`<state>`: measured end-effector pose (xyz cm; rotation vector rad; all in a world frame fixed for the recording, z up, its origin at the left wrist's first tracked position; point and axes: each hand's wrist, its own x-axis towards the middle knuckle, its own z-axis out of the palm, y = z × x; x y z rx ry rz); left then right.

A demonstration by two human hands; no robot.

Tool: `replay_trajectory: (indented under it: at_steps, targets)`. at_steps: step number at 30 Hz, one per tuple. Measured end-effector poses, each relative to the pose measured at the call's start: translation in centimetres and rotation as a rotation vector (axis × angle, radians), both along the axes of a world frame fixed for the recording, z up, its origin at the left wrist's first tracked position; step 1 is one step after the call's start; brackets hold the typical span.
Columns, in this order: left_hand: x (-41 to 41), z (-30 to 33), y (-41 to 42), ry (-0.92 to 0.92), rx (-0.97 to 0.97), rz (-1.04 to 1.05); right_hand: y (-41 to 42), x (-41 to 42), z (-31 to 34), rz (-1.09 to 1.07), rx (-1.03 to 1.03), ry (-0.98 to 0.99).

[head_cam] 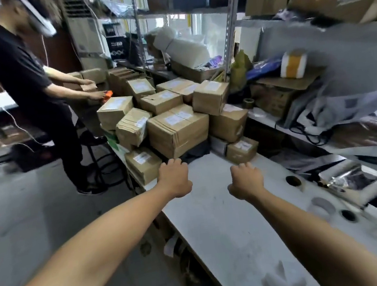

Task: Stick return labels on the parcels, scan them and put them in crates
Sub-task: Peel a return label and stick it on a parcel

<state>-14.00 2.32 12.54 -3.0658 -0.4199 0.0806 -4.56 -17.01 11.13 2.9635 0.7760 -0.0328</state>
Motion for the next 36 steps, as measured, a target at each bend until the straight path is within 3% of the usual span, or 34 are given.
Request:
replay_trajectory:
  at_steps: [3, 8, 12, 17, 25, 33, 36]
  targets:
    - [2.7, 0.3, 2.2, -0.060, -0.055, 0.033, 3.1, 3.4, -0.3, -0.027, 0.141, 0.055]
    - [6.5, 0.1, 6.9, -0.146, -0.140, 0.078, 9.8, 8.0, -1.8, -0.345, 0.879, 0.643]
    - [10.5, 0.1, 11.3, -0.223, -0.217, 0.118, 15.5, 11.3, -2.6, -0.503, 1.131, 0.907]
    - [15.0, -0.4, 16.5, -0.254, -0.248, 0.102, 21.6, 13.8, -2.5, -0.670, 1.252, 1.150]
    - [19.0, -1.9, 21.8, -0.335, -0.360, 0.055, 29.1, 16.3, -4.2, -0.789, 1.411, 1.102]
    - [19.4, -2.2, 22.4, -0.355, -0.352, 0.148, 23.5, 15.6, -4.5, -0.632, 1.465, 1.231]
    - [18.7, -2.7, 20.4, -0.329, -0.466, 0.236, 18.9, 14.3, -4.2, -0.557, 1.397, 1.296]
